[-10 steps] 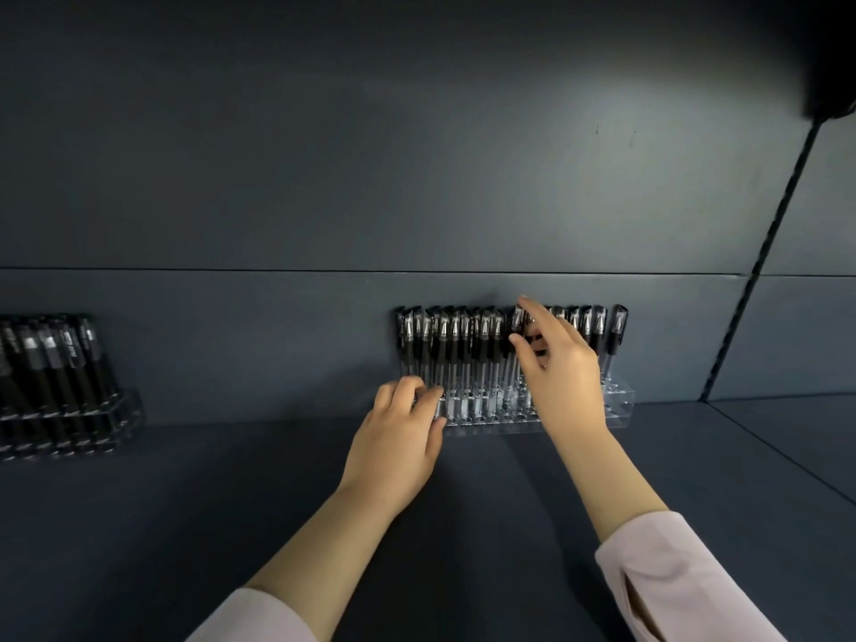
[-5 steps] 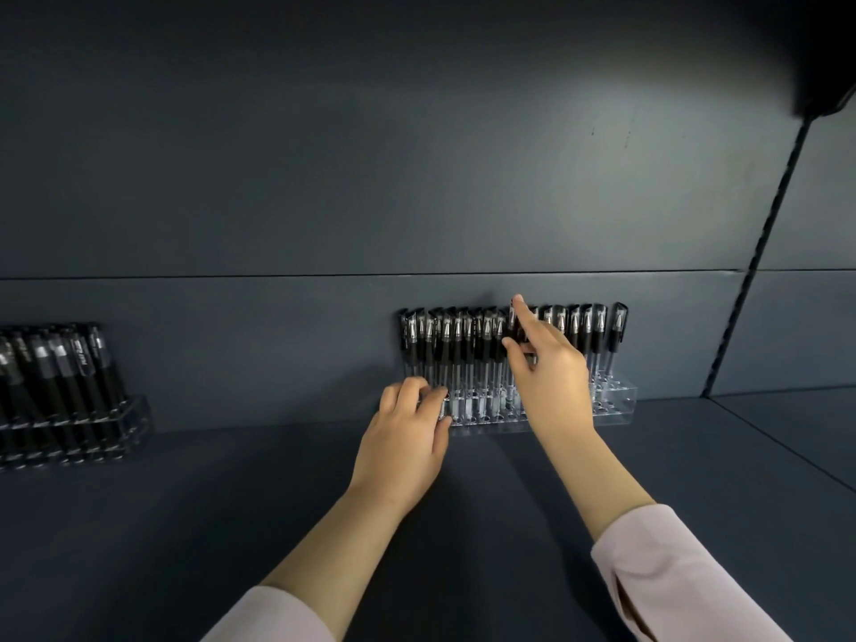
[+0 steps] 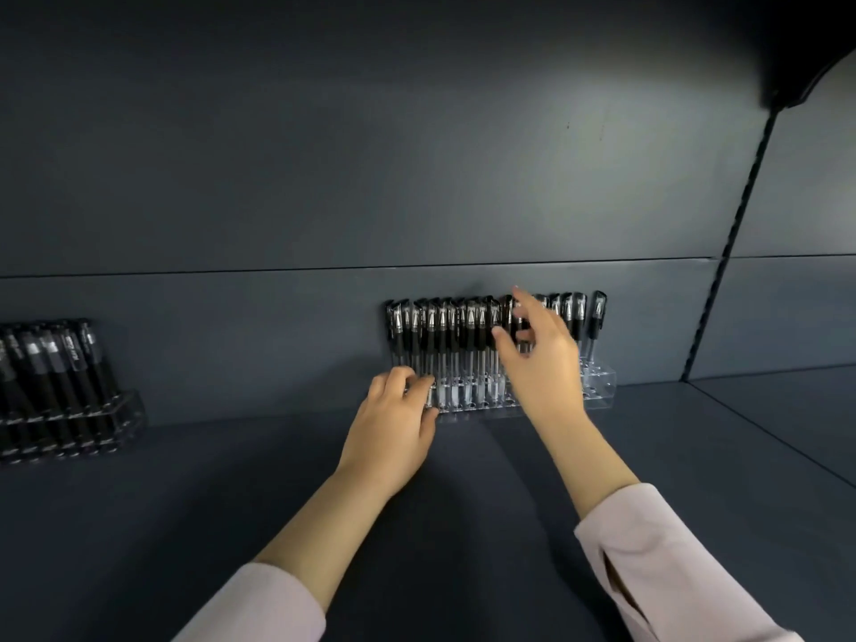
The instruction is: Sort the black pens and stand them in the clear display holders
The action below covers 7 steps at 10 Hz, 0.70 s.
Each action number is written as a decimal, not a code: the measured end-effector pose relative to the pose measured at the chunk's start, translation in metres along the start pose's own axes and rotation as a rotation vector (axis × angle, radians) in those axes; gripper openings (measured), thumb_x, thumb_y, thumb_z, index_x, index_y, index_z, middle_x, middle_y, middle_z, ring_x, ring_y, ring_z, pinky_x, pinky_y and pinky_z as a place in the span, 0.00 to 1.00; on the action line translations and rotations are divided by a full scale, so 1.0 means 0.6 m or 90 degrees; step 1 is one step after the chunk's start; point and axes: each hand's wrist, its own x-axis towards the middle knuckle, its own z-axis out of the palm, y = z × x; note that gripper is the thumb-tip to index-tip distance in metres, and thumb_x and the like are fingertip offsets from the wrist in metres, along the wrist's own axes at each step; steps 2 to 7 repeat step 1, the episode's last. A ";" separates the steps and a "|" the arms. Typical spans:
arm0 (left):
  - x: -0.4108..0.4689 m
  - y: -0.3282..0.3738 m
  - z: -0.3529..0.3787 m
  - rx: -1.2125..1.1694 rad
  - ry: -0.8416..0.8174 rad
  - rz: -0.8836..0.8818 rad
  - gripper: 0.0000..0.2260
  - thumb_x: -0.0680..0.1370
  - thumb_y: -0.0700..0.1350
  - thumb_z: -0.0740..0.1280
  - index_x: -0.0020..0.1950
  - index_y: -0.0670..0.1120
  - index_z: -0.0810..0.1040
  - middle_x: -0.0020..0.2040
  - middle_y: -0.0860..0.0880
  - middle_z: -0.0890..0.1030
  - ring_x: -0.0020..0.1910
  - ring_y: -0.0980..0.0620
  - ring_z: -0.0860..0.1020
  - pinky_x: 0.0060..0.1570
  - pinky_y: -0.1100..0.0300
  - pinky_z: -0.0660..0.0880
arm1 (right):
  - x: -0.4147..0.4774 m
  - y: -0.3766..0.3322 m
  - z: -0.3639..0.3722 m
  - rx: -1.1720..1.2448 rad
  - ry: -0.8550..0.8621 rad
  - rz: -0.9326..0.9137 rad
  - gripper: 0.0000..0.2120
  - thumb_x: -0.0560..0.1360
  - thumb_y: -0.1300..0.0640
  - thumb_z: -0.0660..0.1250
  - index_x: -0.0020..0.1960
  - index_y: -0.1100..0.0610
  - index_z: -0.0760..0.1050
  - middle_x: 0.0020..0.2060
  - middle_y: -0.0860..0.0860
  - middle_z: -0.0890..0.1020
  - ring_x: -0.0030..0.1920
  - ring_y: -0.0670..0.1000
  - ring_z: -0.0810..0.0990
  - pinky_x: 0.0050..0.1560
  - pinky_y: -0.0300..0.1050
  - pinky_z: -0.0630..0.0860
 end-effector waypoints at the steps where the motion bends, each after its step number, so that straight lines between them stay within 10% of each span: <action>1: 0.006 0.014 -0.054 -0.075 -0.007 -0.036 0.23 0.82 0.50 0.60 0.77 0.48 0.63 0.72 0.50 0.67 0.72 0.51 0.61 0.71 0.56 0.61 | 0.012 -0.029 -0.064 0.084 0.060 0.023 0.22 0.76 0.55 0.68 0.69 0.50 0.70 0.55 0.46 0.78 0.52 0.48 0.78 0.53 0.44 0.76; 7: 0.006 0.014 -0.054 -0.075 -0.007 -0.036 0.23 0.82 0.50 0.60 0.77 0.48 0.63 0.72 0.50 0.67 0.72 0.51 0.61 0.71 0.56 0.61 | 0.012 -0.029 -0.064 0.084 0.060 0.023 0.22 0.76 0.55 0.68 0.69 0.50 0.70 0.55 0.46 0.78 0.52 0.48 0.78 0.53 0.44 0.76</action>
